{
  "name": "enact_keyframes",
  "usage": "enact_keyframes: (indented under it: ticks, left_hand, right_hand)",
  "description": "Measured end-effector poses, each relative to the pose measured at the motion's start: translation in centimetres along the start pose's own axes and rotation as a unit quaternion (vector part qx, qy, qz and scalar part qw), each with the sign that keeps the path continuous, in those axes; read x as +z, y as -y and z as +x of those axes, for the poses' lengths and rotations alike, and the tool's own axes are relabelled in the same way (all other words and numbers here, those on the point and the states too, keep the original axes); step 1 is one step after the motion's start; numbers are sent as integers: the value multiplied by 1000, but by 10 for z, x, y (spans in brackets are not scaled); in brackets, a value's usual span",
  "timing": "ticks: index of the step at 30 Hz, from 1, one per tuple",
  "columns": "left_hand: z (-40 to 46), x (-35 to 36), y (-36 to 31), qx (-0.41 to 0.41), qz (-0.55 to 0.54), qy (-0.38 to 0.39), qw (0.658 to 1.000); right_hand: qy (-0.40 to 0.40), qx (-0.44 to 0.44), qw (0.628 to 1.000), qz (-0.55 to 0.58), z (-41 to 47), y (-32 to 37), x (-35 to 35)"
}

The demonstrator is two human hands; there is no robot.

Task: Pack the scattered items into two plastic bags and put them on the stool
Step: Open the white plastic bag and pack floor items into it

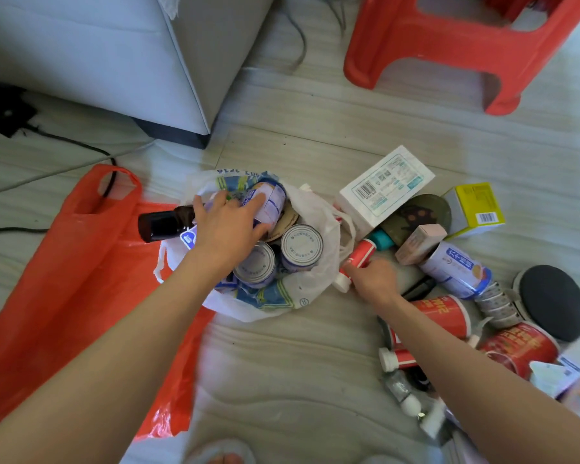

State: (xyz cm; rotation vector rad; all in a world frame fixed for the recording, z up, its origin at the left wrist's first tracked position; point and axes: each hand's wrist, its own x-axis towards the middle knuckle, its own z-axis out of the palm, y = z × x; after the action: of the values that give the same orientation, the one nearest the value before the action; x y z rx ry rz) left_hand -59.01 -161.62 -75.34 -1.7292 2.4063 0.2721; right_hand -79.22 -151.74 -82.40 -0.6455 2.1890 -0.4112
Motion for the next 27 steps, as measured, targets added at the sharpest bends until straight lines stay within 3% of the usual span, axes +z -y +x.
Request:
enact_keyframes:
  ticks: [6, 10, 13, 16, 18, 21, 27]
  left_hand:
    - [-21, 8, 4, 7, -10, -44, 999]
    - [-42, 16, 11, 64, -53, -140, 987]
    - [-51, 17, 16, 111, -108, -159, 975]
    - [-52, 15, 22, 117, -173, -167, 964]
    - [-48, 11, 24, 77, -233, -170, 954]
    - [-37, 5, 28, 29, -291, -158, 943]
    - [-32, 5, 37, 36, -314, -126, 940]
  right_hand:
    - [15, 73, 991, 115, -2, -6, -1]
    - [-26, 16, 981, 191, -32, -3, -13]
    - [-32, -79, 969, 234, -62, 14, -22]
    - [-19, -186, 972, 146, -84, 42, -27]
    - [7, -221, 972, 81, -90, 66, -22]
    - [26, -220, 974, 47, -89, 99, -8]
    - [46, -237, 969, -43, -92, 90, 2]
